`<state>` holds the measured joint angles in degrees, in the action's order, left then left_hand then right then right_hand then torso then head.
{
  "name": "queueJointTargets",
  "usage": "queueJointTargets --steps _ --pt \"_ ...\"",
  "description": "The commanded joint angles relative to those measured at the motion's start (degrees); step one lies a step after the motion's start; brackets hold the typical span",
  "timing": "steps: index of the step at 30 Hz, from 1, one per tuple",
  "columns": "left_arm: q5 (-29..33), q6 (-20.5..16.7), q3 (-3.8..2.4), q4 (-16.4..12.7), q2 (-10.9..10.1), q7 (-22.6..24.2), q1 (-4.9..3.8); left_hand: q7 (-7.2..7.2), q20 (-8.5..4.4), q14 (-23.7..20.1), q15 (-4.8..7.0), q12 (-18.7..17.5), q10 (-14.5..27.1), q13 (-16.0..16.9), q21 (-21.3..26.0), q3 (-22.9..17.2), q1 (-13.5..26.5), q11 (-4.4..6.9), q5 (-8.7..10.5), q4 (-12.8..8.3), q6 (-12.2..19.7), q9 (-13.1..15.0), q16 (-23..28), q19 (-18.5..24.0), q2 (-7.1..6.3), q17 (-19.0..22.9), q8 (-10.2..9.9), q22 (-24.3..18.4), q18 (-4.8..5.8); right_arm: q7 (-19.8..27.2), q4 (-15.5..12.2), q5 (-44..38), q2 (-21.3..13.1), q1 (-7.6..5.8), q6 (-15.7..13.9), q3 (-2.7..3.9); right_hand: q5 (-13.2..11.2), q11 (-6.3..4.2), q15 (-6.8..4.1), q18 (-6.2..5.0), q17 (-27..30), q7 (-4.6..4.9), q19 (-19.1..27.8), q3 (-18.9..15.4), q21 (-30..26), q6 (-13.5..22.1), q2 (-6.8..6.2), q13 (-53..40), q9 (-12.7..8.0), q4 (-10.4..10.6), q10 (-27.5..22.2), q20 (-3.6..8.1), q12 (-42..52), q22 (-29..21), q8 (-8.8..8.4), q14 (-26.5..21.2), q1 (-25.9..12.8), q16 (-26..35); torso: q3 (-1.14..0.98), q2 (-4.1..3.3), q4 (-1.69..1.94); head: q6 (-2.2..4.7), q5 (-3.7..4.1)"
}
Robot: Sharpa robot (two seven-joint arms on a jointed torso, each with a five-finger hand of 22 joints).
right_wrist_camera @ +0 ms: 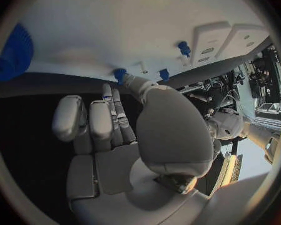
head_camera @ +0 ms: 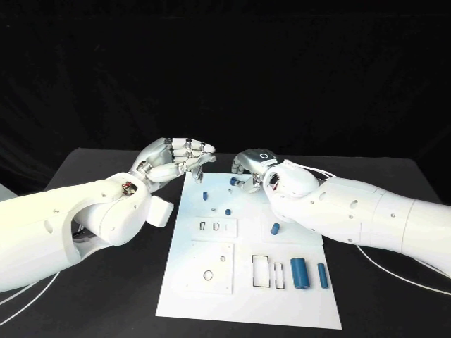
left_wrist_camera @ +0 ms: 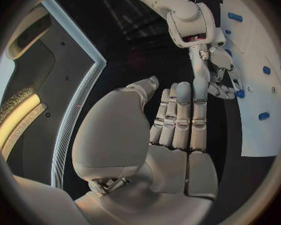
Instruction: Assemble the parts on the task board
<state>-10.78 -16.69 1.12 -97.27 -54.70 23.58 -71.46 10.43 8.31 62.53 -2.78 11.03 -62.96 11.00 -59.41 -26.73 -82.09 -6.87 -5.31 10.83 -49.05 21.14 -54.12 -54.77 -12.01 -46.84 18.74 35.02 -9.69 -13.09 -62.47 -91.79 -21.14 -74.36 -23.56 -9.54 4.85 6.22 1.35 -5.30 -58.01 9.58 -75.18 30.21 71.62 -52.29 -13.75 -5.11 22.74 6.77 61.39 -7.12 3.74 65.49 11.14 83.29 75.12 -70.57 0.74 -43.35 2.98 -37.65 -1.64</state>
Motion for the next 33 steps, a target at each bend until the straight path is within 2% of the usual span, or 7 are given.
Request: queueJointTargets --steps 1,5,17,19,23,29,33 --pt "0.4 1.0 -0.05 0.0 0.1 0.3 -0.16 0.08 0.03 -0.2 -0.02 0.3 0.3 0.1 -0.2 -0.3 0.1 0.08 0.23 0.1 0.5 0.1 0.2 0.3 0.43 0.0 -0.4 0.0 -0.45 0.5 0.0 0.4 -0.1 0.05 -2.9 -0.01 -0.2 0.76 0.33 -1.60 5.4 -0.55 3.5 -12.3 -6.6 3.7 2.42 1.0 -0.4 2.0 -5.6 -0.58 1.8 -6.7 -2.59 -1.9 4.4 3.9 -0.07 0.07 -0.03 0.09 -0.01" --pt "0.5 0.9 -0.05 0.2 0.0 0.0 -0.17 0.10 0.05 -0.4 -0.04 0.3 0.4 0.1 -0.3 -0.3 0.1 0.05 0.23 0.1 0.5 0.1 0.3 0.4 0.44 0.1 -0.4 0.0 -0.46 0.9 -0.7 0.6 -0.8 0.05 -5.3 0.00 0.4 1.12 0.79 -2.35 9.2 -0.71 4.8 -22.6 -11.3 6.6 2.67 1.0 -0.4 9.7 -10.1 -0.85 4.4 -10.9 -4.43 -2.9 11.5 6.4 -0.12 0.05 -0.02 0.20 0.01" --pt "1.0 1.3 -0.03 1.3 -0.1 -0.2 -0.20 0.15 0.10 -0.6 -0.10 0.3 0.7 0.2 0.1 -0.4 0.2 -0.01 0.23 0.2 0.6 0.2 0.6 1.0 0.49 0.2 -0.4 -0.6 -0.58 2.9 -11.0 4.7 -11.8 -0.61 -8.0 0.50 3.9 -0.13 -0.23 -0.60 4.2 0.50 -1.0 -20.2 -4.6 1.6 4.18 0.1 0.7 9.7 -2.0 0.19 11.8 -2.3 -2.62 -0.3 13.5 2.2 -0.45 0.51 -0.86 0.36 0.12" --pt "1.1 1.4 -0.03 1.5 -0.1 -0.2 -0.19 0.15 0.10 -0.6 -0.10 0.3 0.7 0.2 0.1 -0.4 0.2 -0.01 0.23 0.2 0.6 0.2 0.6 1.0 0.49 0.2 -0.4 -0.6 -0.58 4.6 -12.9 6.2 -14.4 -0.70 -9.1 0.57 9.2 -0.99 -0.90 0.02 1.5 0.29 -2.8 -18.2 -1.7 0.1 2.99 -0.7 0.7 9.8 3.8 0.64 13.3 1.1 -2.23 0.5 12.9 0.2 -0.57 0.58 -1.10 0.49 0.17" --pt "1.1 1.7 -0.02 1.9 0.2 -0.2 -0.18 0.15 0.10 -0.6 -0.10 0.3 0.7 0.2 0.1 -0.4 0.2 -0.01 0.23 0.2 0.6 0.2 0.6 1.0 0.49 0.2 -0.4 -0.6 -0.58 6.6 -15.0 10.1 -18.3 -0.95 -8.1 0.65 9.3 -2.88 -2.33 0.82 -2.4 -1.15 -4.7 -17.2 1.9 -0.5 1.16 -4.7 0.8 9.6 11.3 1.78 18.7 5.4 -1.71 1.5 11.3 -2.8 -0.75 0.75 -1.39 0.61 0.27" --pt "1.1 2.2 -0.01 2.2 0.4 -0.2 -0.17 0.13 0.11 -0.7 -0.10 0.3 0.8 0.2 0.0 -0.5 0.1 0.00 0.22 0.1 0.6 0.2 0.7 1.0 0.53 0.3 -0.4 -0.5 -0.57 8.3 -14.5 15.2 -21.2 -1.24 -1.6 0.75 9.1 -2.61 -1.93 2.67 -14.9 -0.78 -8.6 -18.6 9.2 3.1 1.99 -58.6 1.5 9.6 13.9 1.65 67.6 14.2 -1.12 3.6 9.1 -11.2 -0.92 0.83 -1.59 0.78 0.32" --pt "1.1 2.4 0.00 2.3 0.6 -0.2 -0.15 0.11 0.12 -0.7 -0.09 0.4 0.8 0.2 -0.1 -0.6 0.0 0.02 0.20 0.0 0.6 0.2 0.8 1.0 0.57 0.3 -0.4 -0.4 -0.56 7.9 -13.3 16.3 -21.6 -1.30 2.2 0.78 8.5 -1.91 -1.44 3.41 -19.2 -0.31 -10.4 -20.5 12.1 4.3 2.05 -68.8 1.7 9.7 18.0 1.23 75.2 17.6 -0.83 4.3 8.4 -13.7 -0.88 0.72 -1.37 0.73 0.60"
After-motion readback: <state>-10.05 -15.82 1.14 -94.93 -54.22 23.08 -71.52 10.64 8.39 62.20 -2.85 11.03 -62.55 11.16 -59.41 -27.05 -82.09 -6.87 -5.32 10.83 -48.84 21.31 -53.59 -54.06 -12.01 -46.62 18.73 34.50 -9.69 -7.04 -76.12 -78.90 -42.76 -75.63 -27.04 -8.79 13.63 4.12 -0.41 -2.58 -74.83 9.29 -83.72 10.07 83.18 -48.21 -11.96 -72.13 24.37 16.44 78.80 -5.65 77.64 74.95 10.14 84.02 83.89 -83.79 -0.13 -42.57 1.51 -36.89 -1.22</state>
